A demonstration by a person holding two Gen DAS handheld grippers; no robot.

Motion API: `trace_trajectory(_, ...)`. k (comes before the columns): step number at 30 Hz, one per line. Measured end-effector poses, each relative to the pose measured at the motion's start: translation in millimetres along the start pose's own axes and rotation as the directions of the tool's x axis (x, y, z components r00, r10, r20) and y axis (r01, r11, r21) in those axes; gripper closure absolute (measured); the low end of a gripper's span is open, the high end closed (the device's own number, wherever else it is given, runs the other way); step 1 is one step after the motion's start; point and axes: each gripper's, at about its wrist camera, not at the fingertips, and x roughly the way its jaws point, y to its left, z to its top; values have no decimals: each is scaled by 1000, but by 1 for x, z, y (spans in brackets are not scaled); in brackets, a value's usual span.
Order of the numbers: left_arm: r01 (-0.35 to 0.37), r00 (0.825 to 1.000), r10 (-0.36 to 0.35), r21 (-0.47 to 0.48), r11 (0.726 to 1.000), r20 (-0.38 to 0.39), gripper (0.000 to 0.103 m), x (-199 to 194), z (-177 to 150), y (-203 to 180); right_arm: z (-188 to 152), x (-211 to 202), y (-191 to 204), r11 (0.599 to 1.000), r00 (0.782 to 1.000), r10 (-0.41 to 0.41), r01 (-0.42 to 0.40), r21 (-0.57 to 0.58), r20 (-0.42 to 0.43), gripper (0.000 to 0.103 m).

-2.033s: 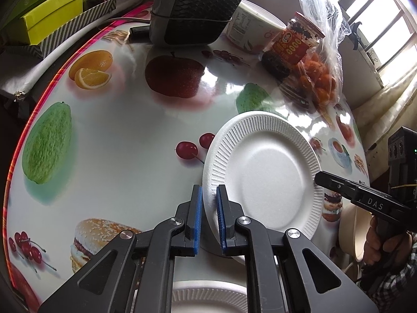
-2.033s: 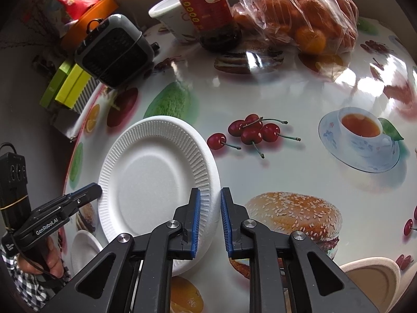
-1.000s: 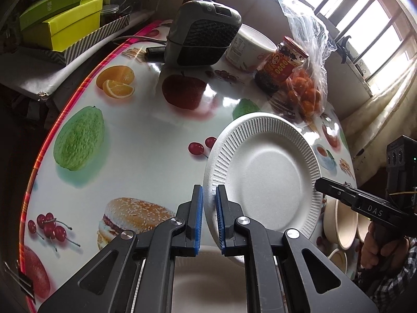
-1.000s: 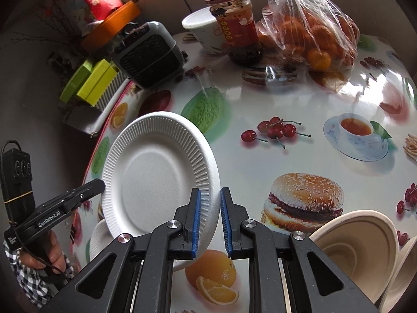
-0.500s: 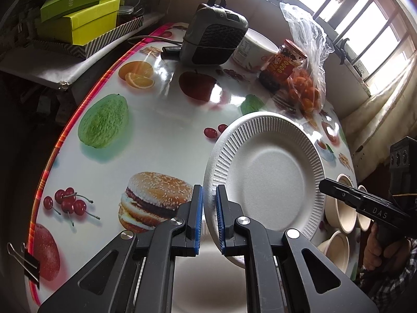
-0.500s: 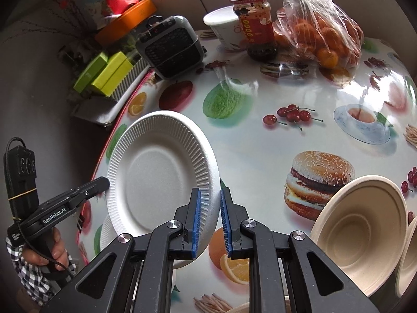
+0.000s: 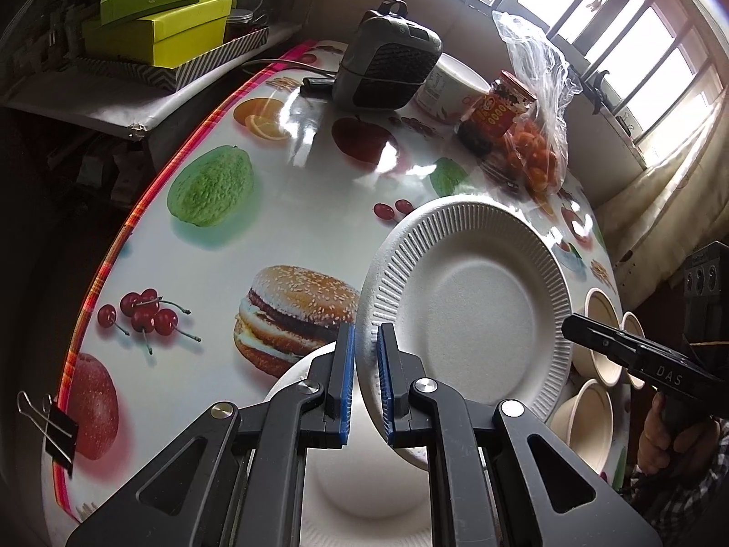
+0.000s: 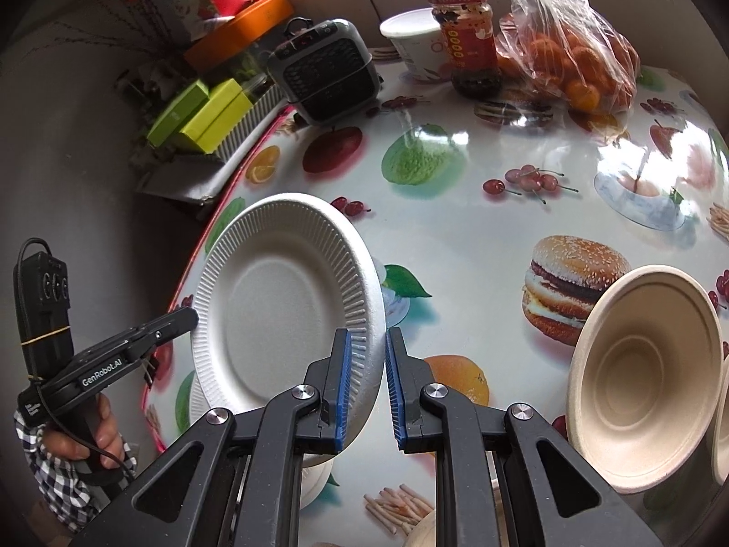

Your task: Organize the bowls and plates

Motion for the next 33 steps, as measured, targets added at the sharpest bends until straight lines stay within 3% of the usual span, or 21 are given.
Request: trace_trajectory(33, -55, 998, 54, -54, 997, -24, 92, -19, -65, 44, -50, 31, 39, 998, 995, 25, -30, -57, -100, 88)
